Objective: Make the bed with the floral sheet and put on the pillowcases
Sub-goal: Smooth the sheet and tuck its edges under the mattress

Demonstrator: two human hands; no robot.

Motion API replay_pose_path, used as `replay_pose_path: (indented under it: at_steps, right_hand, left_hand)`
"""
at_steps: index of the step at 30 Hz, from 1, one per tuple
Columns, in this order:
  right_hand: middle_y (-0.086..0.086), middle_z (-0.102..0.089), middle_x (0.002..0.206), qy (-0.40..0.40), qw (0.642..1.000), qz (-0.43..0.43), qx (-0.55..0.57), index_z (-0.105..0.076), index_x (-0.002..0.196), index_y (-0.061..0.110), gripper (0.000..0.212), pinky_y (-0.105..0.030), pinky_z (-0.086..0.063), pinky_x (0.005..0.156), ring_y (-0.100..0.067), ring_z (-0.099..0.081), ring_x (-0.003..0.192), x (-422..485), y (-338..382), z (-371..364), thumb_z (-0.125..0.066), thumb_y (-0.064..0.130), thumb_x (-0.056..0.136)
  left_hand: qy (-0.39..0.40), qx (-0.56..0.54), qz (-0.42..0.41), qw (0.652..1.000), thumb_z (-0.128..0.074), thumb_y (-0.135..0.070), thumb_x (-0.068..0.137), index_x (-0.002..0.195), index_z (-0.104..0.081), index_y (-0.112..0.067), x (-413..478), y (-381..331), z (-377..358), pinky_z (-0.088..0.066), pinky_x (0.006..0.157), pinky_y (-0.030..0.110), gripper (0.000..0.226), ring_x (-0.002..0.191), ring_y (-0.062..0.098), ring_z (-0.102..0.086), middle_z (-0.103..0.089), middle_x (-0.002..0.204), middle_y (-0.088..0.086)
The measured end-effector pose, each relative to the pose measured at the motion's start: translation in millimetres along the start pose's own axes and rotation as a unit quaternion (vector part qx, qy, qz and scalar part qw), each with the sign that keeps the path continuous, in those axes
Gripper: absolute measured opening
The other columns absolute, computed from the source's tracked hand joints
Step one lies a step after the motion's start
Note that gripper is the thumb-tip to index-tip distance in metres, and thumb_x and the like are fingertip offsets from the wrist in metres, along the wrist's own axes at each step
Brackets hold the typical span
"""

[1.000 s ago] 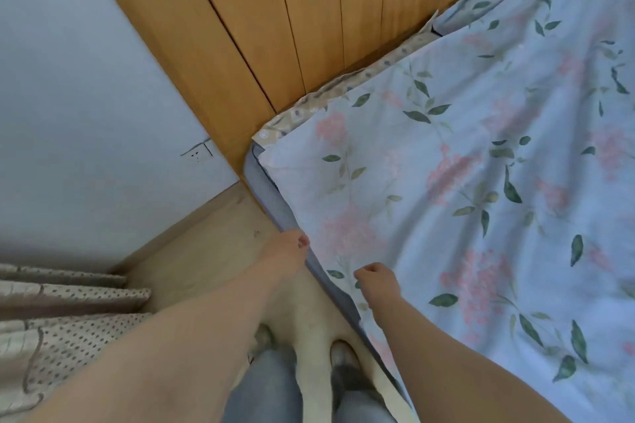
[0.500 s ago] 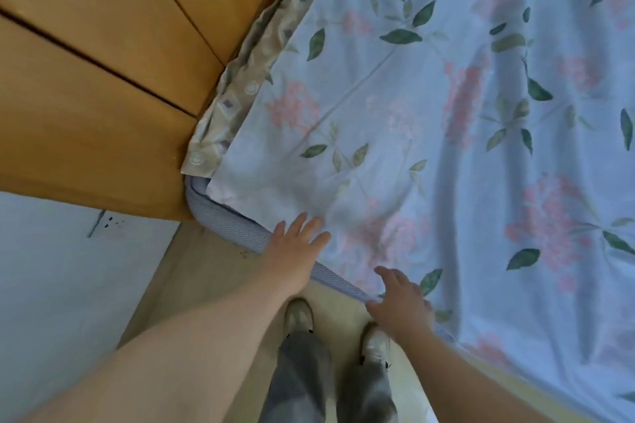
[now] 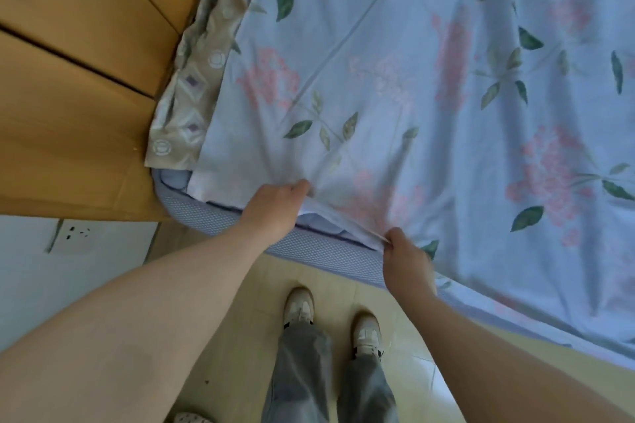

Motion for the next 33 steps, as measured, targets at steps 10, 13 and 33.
replay_pose_path:
  at_steps: [10, 13, 33]
  right_hand:
    - [-0.01, -0.049, 0.084, 0.099, 0.989, -0.013, 0.109, -0.04, 0.075, 0.016, 0.024, -0.029, -0.03, 0.062, -0.025, -0.043, 0.081, -46, 15, 46, -0.031, 0.008, 0.095]
    - [-0.005, -0.045, 0.078, 0.14, 0.986, 0.003, 0.093, -0.039, 0.074, 0.014, 0.024, -0.026, -0.028, 0.056, -0.023, -0.041, 0.084, -67, 16, 41, -0.033, 0.009, 0.096]
    - [-0.003, -0.061, 0.083, 0.188, 0.982, 0.033, 0.005, -0.052, 0.074, 0.023, 0.027, -0.024, -0.041, 0.075, -0.022, -0.056, 0.089, -93, -2, -33, -0.04, 0.019, 0.098]
  left_hand:
    - [0.153, -0.098, 0.076, 0.98, -0.024, -0.026, 0.103, 0.115, -0.05, -0.012, -50, -12, 58, -0.026, 0.053, 0.028, 0.032, 0.065, 0.014, -0.04, -0.049, 0.077, 0.0]
    - [0.218, -0.124, 0.094, 0.963, -0.029, -0.025, 0.102, 0.103, -0.052, -0.01, -80, -17, 58, -0.028, 0.057, 0.025, 0.028, 0.07, 0.013, -0.041, -0.043, 0.076, -0.004]
    - [0.25, 0.09, 0.178, 0.947, -0.034, -0.008, 0.097, 0.14, -0.026, -0.006, -131, -18, -18, -0.045, 0.09, 0.035, 0.044, 0.112, 0.027, -0.056, -0.054, 0.127, 0.01]
Point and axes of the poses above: each hand's wrist, its own x-axis towards the middle knuckle, its own z-axis out of the back of the hand, y = z × x, the point moved 6 cm from there along x, towards the middle knuckle
